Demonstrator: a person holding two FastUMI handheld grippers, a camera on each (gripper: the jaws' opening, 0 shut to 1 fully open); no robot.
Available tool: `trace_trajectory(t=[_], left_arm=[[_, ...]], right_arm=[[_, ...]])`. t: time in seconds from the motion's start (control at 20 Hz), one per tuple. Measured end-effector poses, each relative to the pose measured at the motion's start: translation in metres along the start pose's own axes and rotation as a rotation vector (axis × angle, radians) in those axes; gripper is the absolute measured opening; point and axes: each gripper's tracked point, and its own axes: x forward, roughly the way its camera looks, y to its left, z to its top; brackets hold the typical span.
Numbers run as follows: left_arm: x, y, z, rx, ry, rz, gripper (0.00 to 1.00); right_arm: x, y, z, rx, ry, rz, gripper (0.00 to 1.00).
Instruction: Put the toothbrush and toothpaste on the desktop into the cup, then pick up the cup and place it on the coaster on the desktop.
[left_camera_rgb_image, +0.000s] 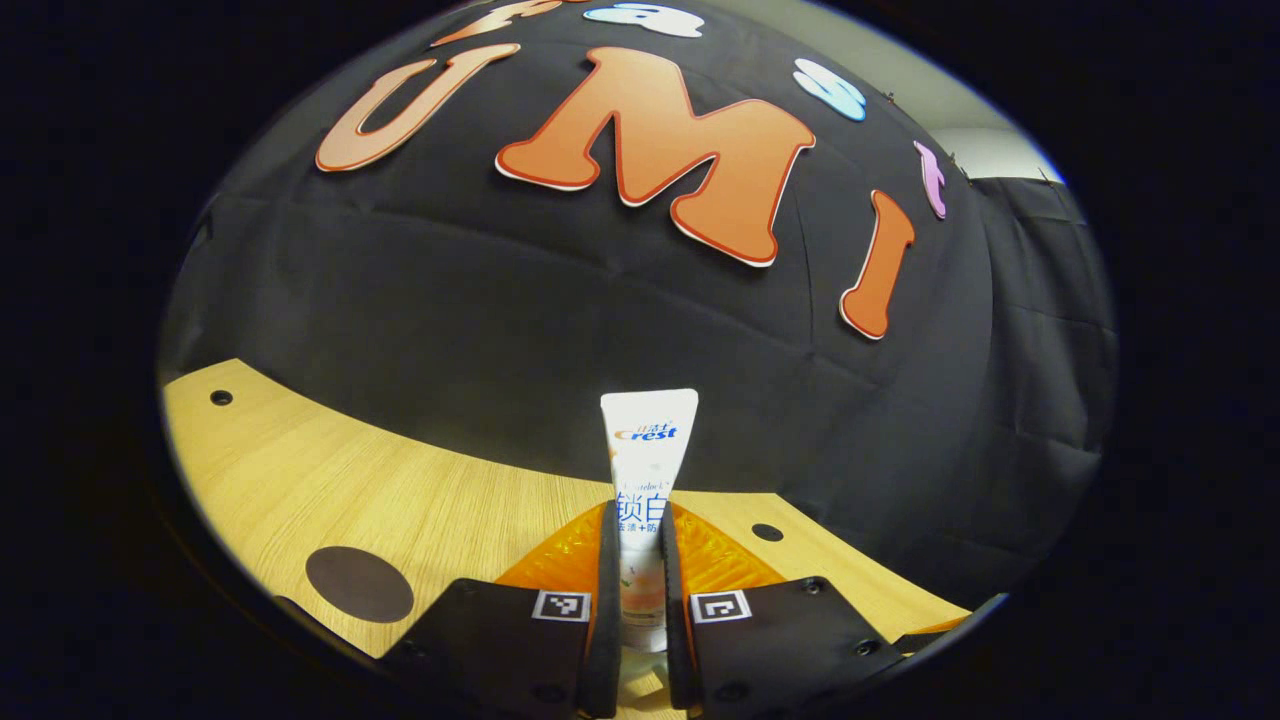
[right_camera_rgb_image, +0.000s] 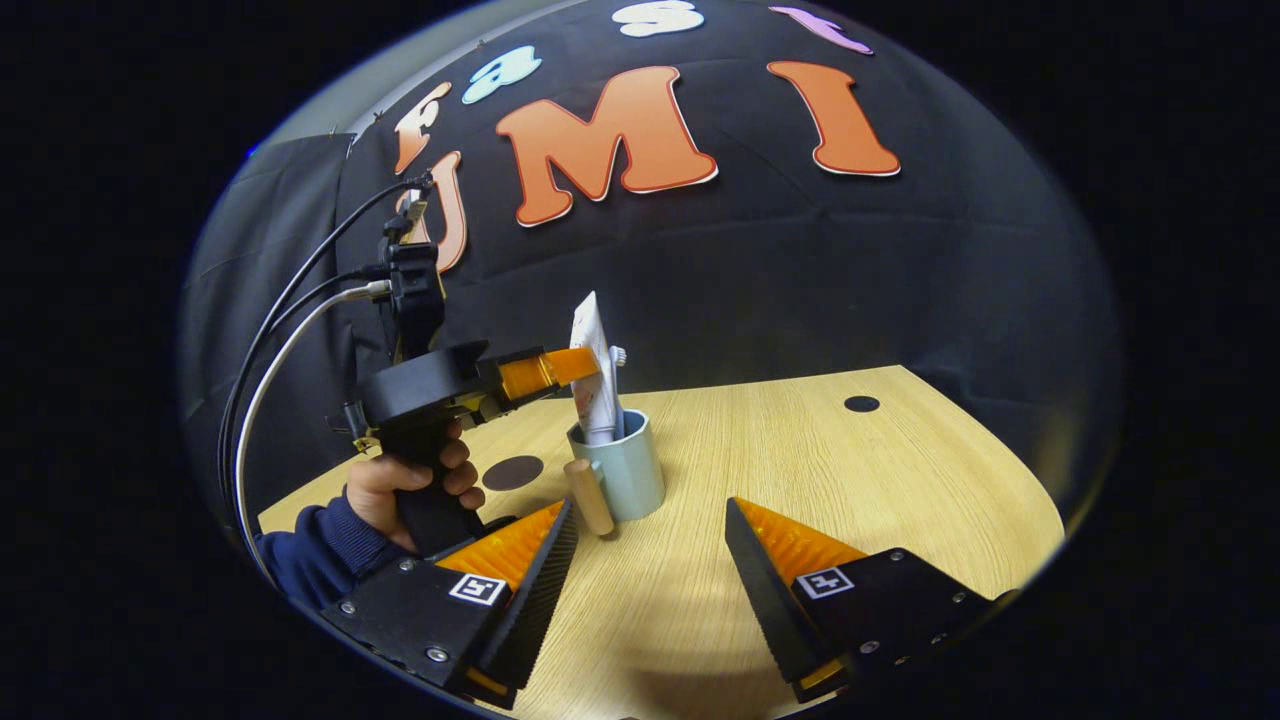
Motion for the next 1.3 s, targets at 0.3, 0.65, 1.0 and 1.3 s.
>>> trace_trajectory(t=[0.3, 0.65, 1.0, 1.3], left_arm=[[-0.007, 0.008, -0.019, 0.039, 0.045, 0.030, 0.26], [-0.020, 0.001, -0.022, 0.067, 0.089, -0.005, 0.31], [-0.050, -0.003, -0.008, 0.117, 0.113, -0.060, 0.72], [-0.102, 0.034, 0.022, 0.156, 0.093, 0.023, 0.96]], right_arm=[[0.004, 0.012, 0.002, -0.014, 0.002, 0.004, 0.90], [0.021, 0.017, 0.011, -0.027, 0.024, -0.012, 0.90], [0.032, 0.040, 0.024, -0.125, 0.048, -0.007, 0.90], [0.046, 0.052, 0.031, -0.177, 0.085, -0.028, 0.90]])
